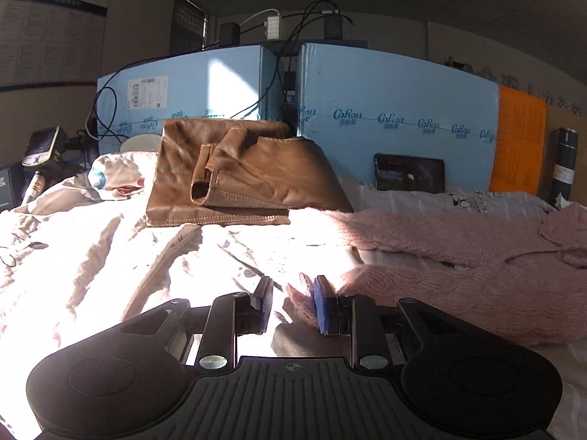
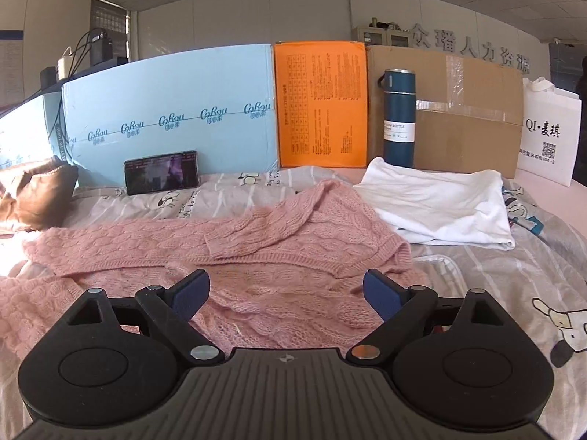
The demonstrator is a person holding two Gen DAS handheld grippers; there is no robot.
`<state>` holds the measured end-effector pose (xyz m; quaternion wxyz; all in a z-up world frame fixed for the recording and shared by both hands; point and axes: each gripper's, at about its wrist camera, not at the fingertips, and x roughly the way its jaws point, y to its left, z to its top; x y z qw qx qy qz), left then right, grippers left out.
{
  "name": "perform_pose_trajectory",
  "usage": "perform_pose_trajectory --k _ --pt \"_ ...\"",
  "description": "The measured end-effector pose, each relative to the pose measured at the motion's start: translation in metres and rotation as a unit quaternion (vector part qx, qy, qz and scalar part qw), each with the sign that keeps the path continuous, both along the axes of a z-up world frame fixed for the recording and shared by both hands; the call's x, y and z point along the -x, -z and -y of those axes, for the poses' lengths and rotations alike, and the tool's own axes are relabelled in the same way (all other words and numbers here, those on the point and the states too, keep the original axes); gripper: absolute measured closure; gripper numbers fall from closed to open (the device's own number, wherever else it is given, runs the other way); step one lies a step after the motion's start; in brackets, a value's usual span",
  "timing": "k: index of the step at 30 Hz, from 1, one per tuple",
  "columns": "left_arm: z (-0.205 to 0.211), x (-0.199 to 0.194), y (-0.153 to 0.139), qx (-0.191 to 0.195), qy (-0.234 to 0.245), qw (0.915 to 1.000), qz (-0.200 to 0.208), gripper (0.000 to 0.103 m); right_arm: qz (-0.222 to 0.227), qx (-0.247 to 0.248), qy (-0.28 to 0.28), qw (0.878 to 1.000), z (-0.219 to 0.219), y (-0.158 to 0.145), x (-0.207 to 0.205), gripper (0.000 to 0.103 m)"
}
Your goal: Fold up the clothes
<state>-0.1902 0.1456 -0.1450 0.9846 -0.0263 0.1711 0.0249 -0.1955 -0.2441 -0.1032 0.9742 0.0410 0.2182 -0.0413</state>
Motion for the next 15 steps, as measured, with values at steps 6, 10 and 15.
perform_pose_trajectory --k 6,10,15 --pt "0.018 0.006 -0.013 -0.014 0.041 0.9986 0.029 0.042 -0.050 -0.015 -0.058 0.997 -0.015 0.015 -0.052 0.015" --pt "0.032 0.004 -0.011 -0.015 0.075 0.9966 0.031 0.039 -0.041 -0.090 -0.072 0.993 0.005 0.019 -0.051 0.043" --pt "0.043 -0.003 -0.007 -0.008 0.099 0.9947 0.027 0.039 -0.007 -0.195 -0.090 0.977 0.036 0.020 -0.034 0.094"
